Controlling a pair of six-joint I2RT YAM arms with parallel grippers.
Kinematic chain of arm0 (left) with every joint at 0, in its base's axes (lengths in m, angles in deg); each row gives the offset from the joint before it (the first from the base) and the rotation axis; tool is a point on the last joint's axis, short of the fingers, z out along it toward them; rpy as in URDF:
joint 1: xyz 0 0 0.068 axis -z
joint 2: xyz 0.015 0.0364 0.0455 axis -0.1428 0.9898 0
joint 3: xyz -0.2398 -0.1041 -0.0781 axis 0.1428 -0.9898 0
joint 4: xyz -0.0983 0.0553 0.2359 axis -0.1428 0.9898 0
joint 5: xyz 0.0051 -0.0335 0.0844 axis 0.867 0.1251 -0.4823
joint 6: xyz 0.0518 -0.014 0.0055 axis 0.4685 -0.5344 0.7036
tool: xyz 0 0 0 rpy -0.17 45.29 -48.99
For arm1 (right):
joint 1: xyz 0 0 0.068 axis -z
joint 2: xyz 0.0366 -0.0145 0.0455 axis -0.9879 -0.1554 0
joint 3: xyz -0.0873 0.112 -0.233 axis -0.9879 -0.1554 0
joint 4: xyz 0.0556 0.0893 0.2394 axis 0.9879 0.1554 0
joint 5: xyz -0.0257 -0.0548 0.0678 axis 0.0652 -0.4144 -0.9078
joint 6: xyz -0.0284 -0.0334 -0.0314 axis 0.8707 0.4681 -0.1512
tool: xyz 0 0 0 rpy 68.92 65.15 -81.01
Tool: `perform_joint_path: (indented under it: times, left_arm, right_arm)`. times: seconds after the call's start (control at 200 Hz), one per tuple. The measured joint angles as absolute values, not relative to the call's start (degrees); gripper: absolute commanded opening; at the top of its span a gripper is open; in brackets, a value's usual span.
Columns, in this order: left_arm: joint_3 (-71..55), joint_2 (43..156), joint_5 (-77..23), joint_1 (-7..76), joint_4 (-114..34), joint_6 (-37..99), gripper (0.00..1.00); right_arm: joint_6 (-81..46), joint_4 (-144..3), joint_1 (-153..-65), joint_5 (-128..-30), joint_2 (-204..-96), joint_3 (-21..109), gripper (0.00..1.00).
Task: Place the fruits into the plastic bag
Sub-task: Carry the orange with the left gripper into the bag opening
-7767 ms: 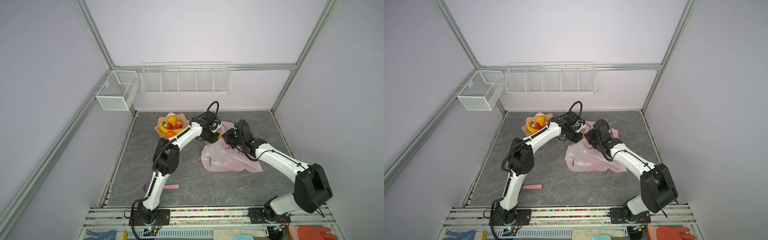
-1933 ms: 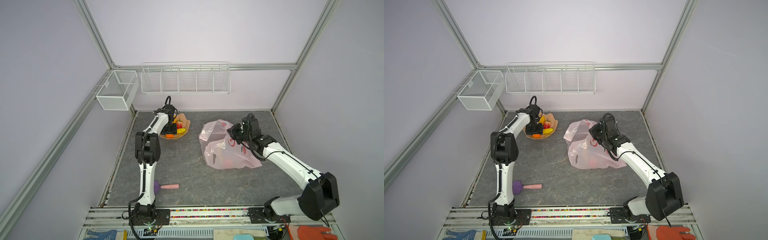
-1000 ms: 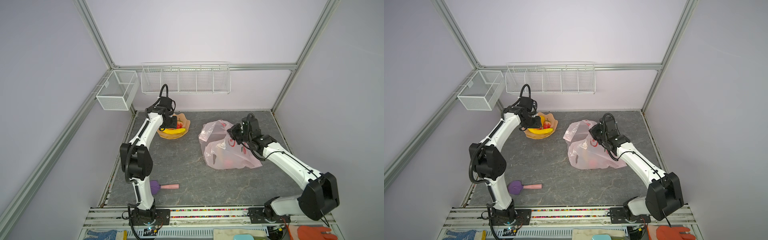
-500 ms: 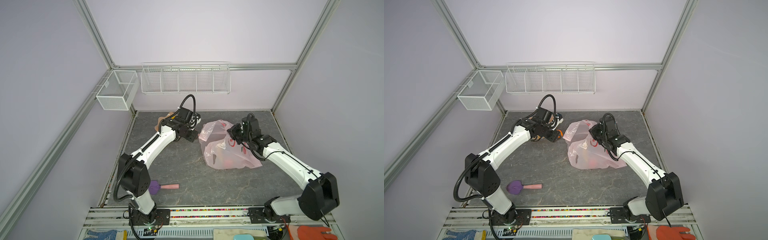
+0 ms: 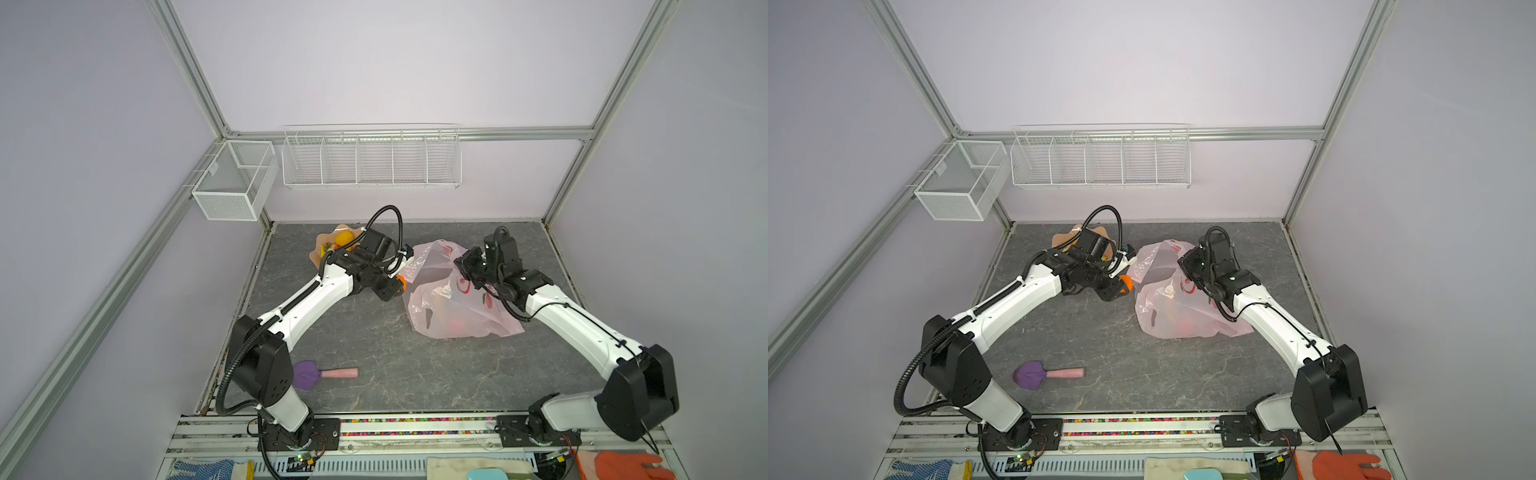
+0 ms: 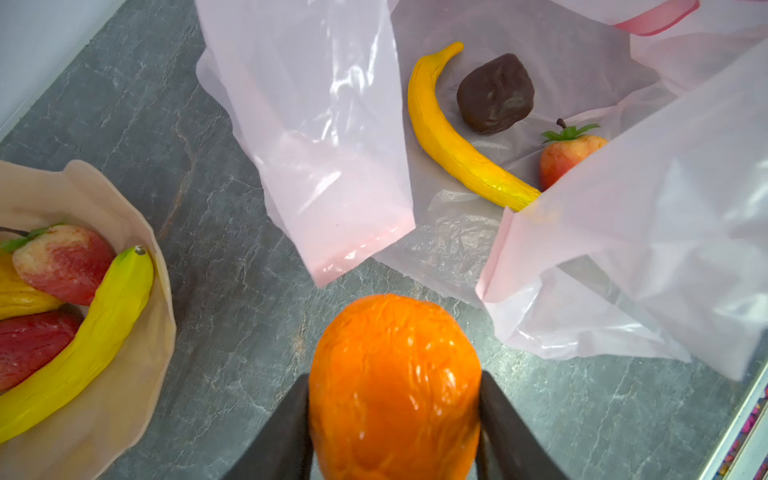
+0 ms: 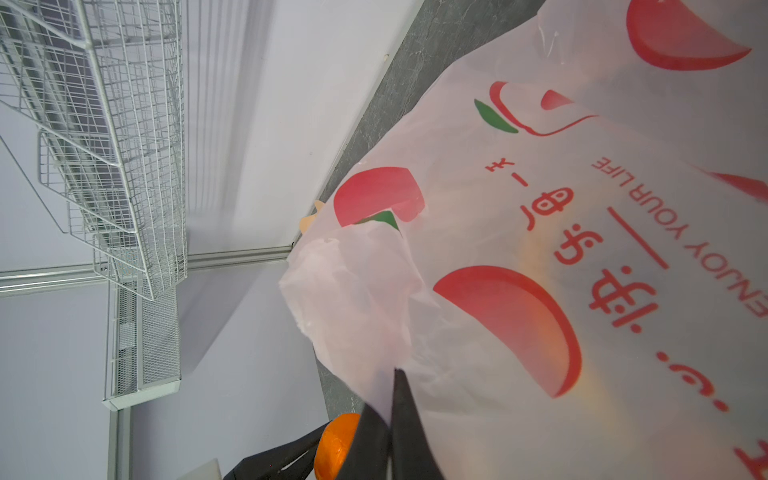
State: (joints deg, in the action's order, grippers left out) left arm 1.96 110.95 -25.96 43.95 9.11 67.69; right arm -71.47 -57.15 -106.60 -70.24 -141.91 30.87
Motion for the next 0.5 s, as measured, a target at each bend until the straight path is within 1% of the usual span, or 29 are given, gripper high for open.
perform_joint_path:
  times: [0.21,0.5]
  left_arm:
    - [3.35,114.51,-25.96,43.98,9.05,69.51,0.24]
    - [8.71,121.38,-25.52,44.46,10.12,72.24,0.24]
  right_arm:
    - [-71.47,-57.15,-106.64,-70.24,-141.91,30.87,0.06]
    - [-71.47,-57.15,-106.64,-70.24,-141.91,30.87,0.06]
